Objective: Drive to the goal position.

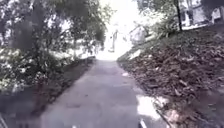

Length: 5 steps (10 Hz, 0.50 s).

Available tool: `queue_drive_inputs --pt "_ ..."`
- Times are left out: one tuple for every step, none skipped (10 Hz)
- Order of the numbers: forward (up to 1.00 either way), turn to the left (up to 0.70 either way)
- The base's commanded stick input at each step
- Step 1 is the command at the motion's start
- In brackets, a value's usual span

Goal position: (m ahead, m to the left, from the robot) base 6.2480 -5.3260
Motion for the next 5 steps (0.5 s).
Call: queue_drive_inputs --pt "0.50 0.00" --pt "0.50 0.00" --pt "0.50 0.00" --pt "0.50 0.00" --pt "0.50 0.00"
